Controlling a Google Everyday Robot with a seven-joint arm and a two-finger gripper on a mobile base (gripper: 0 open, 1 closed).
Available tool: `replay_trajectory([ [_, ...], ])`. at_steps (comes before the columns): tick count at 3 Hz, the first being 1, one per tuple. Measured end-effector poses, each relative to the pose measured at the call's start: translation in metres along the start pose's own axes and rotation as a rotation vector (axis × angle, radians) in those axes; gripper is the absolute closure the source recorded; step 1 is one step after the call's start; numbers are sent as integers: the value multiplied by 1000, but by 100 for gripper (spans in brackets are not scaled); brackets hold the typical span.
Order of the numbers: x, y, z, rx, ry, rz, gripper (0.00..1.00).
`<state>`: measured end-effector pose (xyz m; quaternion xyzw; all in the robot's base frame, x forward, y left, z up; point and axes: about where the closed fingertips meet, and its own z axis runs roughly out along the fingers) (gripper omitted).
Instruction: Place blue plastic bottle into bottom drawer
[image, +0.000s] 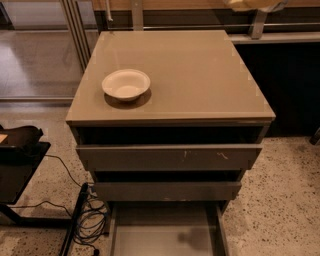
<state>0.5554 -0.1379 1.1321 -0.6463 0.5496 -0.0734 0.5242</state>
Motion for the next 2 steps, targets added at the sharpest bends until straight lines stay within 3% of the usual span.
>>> replay_trajectory([
  [1,-47,67,-6,-88,-117,71,100],
  [2,-50,130,-30,-144,-132,225,100],
])
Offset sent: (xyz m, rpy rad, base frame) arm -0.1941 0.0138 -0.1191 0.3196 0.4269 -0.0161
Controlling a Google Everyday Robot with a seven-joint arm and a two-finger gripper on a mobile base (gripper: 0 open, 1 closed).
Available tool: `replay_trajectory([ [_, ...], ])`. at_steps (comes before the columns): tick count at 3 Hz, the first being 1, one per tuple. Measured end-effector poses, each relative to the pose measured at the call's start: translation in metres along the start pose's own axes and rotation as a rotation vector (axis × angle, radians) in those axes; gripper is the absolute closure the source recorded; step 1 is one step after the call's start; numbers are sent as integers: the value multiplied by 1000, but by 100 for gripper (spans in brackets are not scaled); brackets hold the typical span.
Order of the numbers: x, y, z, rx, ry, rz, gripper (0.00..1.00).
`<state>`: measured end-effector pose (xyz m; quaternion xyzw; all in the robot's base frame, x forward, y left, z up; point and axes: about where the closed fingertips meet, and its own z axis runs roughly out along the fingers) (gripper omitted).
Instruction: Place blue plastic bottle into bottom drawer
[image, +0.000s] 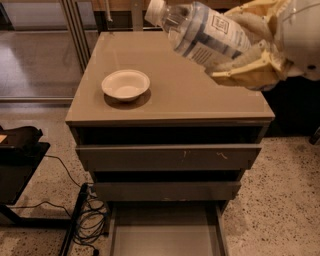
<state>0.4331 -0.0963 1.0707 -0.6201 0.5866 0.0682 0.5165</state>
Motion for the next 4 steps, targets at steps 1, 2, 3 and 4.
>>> replay_trajectory([
  [1,13,12,-11,13,6,60,100],
  [2,11,11,-11,13,7,56,100],
  [3,30,34,5,-39,37,71,100],
  [4,69,85,32,-108,74,109,100],
])
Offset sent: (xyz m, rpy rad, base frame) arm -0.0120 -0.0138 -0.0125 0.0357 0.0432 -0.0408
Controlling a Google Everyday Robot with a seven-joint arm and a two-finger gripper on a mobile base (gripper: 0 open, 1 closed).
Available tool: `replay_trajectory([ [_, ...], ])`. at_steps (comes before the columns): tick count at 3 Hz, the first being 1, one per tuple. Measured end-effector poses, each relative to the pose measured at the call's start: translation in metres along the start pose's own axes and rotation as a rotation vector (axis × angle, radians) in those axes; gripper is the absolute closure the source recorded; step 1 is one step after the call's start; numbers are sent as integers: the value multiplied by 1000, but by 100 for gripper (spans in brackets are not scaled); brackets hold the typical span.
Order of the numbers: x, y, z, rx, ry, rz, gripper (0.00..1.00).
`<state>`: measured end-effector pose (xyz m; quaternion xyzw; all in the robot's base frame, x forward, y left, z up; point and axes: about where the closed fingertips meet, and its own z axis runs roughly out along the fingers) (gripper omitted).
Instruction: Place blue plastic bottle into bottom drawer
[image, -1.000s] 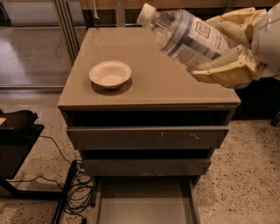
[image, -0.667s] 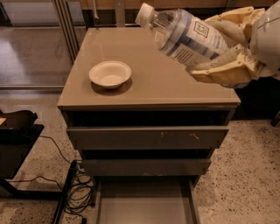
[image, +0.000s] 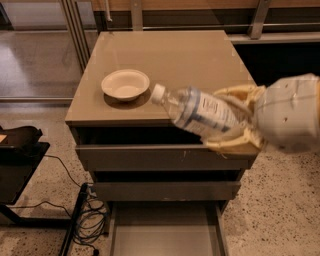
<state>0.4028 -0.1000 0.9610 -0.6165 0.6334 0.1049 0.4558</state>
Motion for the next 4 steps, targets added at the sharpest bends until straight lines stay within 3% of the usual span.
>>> replay_trajectory([
  [2,124,113,86,-180,43,82,100],
  [3,172,145,114,-223,73,119,100],
  [4,172,145,114,-223,73,119,100],
])
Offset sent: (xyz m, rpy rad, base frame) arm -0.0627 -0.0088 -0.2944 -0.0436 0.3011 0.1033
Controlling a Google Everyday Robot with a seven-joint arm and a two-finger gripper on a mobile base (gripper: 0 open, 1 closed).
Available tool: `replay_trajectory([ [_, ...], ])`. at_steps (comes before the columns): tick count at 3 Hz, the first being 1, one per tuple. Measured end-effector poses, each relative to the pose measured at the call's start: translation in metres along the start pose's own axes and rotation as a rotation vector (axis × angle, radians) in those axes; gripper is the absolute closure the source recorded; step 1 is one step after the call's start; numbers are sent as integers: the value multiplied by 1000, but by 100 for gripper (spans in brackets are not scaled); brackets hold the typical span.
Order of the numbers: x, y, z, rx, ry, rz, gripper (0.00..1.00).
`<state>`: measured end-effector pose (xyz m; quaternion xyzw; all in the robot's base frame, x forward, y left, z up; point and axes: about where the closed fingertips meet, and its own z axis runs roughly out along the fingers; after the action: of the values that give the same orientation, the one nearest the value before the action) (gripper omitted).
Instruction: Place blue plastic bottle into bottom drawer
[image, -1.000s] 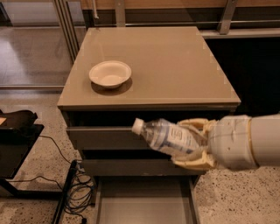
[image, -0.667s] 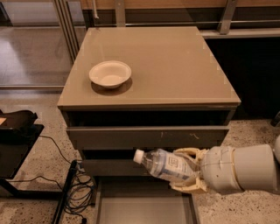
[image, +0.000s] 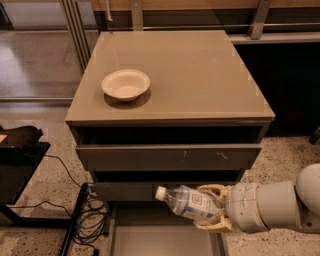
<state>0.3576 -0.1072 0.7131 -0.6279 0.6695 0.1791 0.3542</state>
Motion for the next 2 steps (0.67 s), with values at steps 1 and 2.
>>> replay_trajectory([
  [1,23,-9,22,3,64,33,100],
  [2,79,-30,56,21,117,97,100],
])
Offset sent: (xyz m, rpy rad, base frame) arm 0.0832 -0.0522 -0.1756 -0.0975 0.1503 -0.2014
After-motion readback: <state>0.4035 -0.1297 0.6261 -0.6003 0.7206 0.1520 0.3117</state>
